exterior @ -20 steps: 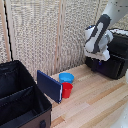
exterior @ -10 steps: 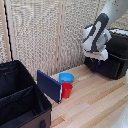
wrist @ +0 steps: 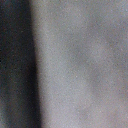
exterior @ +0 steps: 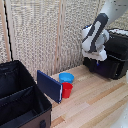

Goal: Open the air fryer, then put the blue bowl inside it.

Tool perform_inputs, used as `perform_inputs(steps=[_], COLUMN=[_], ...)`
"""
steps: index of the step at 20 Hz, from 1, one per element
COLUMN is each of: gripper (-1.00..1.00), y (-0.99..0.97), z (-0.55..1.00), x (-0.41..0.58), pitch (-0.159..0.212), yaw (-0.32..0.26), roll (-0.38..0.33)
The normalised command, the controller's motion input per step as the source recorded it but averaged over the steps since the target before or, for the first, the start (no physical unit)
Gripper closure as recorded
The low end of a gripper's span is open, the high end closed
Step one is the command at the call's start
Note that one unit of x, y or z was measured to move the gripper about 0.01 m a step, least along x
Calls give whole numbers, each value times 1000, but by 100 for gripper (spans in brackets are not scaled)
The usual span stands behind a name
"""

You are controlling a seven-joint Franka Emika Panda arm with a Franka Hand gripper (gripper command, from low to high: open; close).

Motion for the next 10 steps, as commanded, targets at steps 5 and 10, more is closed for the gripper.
perform_inputs(steps=[5, 10], gripper=[100, 100], y=[786, 518], z=[477, 287], x=[-237, -577], pitch=[-195, -57], yaw=[-5, 51], roll=[7, -13])
